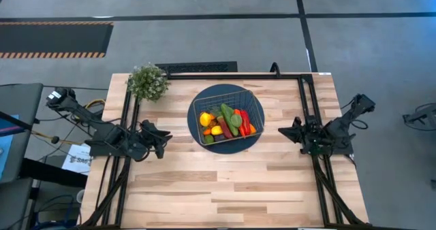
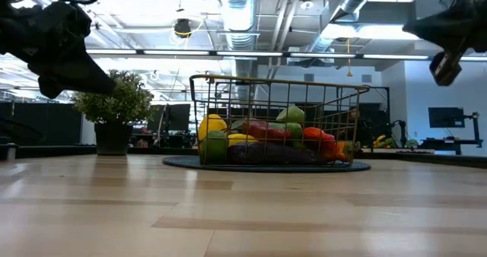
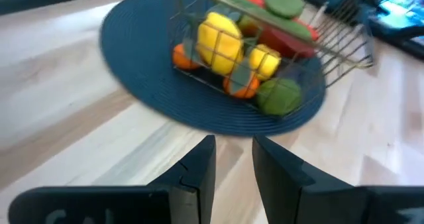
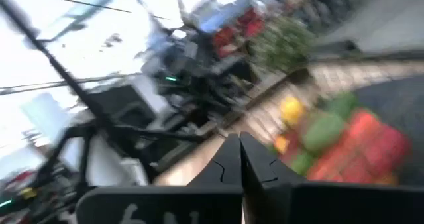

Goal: Build produce basket
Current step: Return to Home Position

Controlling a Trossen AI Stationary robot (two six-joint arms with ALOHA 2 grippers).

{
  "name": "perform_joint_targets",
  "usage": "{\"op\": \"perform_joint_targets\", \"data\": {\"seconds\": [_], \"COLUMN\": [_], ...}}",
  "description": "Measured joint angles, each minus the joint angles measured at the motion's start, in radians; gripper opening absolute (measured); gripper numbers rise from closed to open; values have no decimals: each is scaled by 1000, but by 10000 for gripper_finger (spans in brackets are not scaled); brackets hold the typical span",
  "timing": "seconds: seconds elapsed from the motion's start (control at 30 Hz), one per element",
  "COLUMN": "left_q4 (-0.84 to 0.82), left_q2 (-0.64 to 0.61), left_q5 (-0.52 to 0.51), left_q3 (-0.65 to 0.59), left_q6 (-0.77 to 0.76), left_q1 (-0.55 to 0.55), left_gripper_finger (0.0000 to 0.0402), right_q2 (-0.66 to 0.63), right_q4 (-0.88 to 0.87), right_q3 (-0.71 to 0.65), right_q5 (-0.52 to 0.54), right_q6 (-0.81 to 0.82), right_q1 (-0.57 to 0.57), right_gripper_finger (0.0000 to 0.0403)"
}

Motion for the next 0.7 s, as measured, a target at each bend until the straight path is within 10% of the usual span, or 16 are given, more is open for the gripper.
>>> {"op": "perform_joint_targets", "data": {"seconds": [0.43, 0.7], "left_q4": [-30, 199], "left_q2": [1, 1], "left_q5": [148, 162], "left_q3": [0, 1], "left_q6": [177, 643], "left_q1": [0, 5], "left_gripper_finger": [87, 87], "right_q2": [4, 3], "right_q4": [-88, -18], "right_q3": [-3, 2], "right_q5": [-3, -45], "right_q6": [215, 118], "right_q1": [-10, -26], "right_gripper_finger": [35, 31]}}
